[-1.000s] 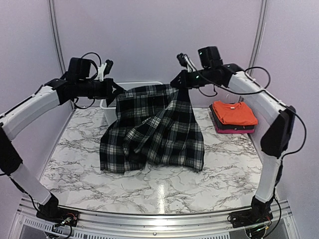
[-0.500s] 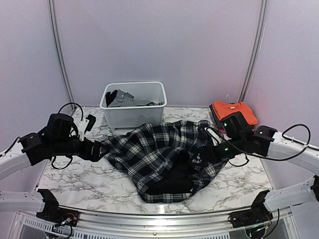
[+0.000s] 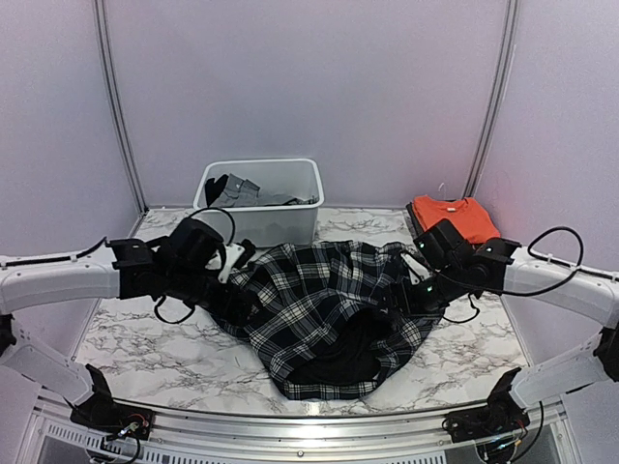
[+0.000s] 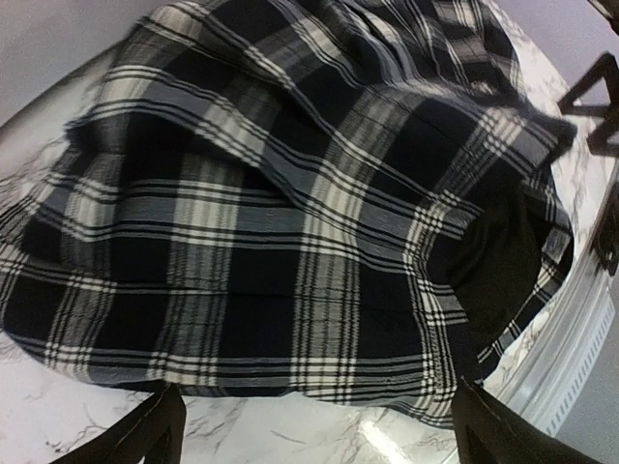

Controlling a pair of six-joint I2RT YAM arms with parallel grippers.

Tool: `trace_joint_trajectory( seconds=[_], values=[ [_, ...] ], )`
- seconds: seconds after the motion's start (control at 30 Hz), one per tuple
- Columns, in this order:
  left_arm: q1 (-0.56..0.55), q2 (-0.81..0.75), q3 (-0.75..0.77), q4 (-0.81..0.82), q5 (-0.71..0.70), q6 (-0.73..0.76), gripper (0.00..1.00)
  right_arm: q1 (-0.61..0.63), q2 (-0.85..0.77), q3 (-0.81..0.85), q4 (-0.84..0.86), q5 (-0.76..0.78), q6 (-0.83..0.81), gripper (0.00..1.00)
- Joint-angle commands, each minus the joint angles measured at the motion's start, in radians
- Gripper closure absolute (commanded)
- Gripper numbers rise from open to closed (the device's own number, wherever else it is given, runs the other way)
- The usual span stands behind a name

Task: Fold and stack the mixed laundry pile
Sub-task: Adjust the crumpled skirt at the center of the board.

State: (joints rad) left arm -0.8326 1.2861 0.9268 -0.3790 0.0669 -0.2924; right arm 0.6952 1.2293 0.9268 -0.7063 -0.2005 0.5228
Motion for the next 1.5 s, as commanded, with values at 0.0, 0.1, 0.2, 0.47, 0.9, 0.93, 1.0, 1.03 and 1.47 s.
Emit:
trace_joint_trajectory(
  seconds=[0.0, 0.1, 0.2, 0.47, 0.9, 0.93, 1.0, 1.03, 1.47],
  values=[
    [-0.102, 0.14, 0.11, -0.002, -0.045, 0.071, 0.01, 0.018, 0.006, -0.048, -0.002, 0.004, 0.053, 0.13],
    [-0.14, 0.235, 0.177, -0.025, -0.035, 0.102, 0.01, 0.031, 0.053, -0.023, -0.025, 0.048, -0.018, 0.12],
    [-0.186, 0.259, 0.17, -0.045, -0.039, 0.091, 0.01, 0.052, 0.132, 0.117, -0.085, 0.13, -0.146, 0.11],
    [-0.197, 0.126, 0.037, -0.027, -0.106, -0.028, 0.01, 0.138, 0.33, 0.298, -0.249, 0.349, -0.369, 0.13],
    [-0.217, -0.003, -0.098, -0.005, -0.219, -0.286, 0.01, 0.142, 0.425, 0.506, -0.238, 0.337, -0.345, 1.0],
    [-0.226, -0.013, -0.106, -0.002, -0.239, -0.317, 0.01, 0.143, 0.438, 0.575, -0.233, 0.319, -0.339, 1.0],
    [-0.233, -0.033, -0.119, 0.0, -0.276, -0.384, 0.01, 0.142, 0.457, 0.719, -0.222, 0.289, -0.309, 1.0],
    [-0.236, -0.047, -0.127, 0.002, -0.299, -0.425, 0.01, 0.143, 0.455, 0.772, -0.199, 0.273, -0.293, 1.0],
    [-0.408, -0.272, -0.305, 0.12, -0.624, -0.872, 0.01, 0.142, 0.471, 0.918, 0.054, 0.229, -0.038, 1.0]
  ],
)
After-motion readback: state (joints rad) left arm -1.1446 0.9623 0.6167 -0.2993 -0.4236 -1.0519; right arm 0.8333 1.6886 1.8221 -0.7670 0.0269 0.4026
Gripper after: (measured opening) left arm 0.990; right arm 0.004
